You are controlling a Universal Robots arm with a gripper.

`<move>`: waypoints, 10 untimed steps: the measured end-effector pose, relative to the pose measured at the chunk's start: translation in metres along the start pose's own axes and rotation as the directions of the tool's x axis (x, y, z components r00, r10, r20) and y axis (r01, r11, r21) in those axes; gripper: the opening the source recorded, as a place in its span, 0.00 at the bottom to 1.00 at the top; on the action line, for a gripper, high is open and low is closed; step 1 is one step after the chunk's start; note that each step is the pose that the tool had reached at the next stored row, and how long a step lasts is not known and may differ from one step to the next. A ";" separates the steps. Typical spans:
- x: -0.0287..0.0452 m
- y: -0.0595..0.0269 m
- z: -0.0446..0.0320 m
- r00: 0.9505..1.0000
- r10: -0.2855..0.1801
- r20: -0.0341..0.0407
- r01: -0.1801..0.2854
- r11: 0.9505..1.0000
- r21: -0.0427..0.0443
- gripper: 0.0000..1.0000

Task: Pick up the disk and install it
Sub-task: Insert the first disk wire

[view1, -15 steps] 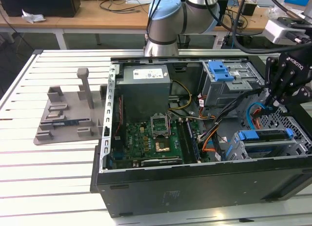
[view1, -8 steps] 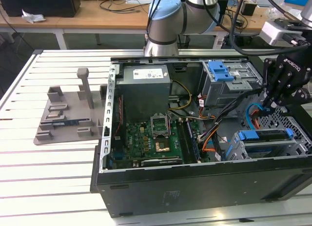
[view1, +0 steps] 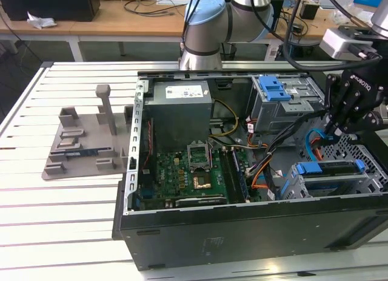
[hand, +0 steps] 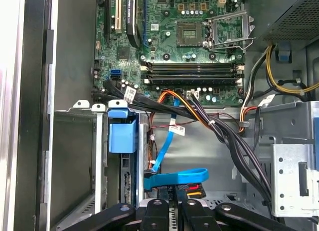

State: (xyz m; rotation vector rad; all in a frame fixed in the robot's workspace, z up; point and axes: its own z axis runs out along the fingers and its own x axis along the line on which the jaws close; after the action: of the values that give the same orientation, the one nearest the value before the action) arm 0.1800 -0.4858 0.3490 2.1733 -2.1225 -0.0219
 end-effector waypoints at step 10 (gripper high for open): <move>0.0010 0.0019 0.0022 1.000 0.000 0.000 0.000 1.000 0.000 0.17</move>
State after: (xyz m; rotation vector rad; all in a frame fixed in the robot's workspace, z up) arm 0.1779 -0.4870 0.3470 2.1733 -2.1224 -0.0219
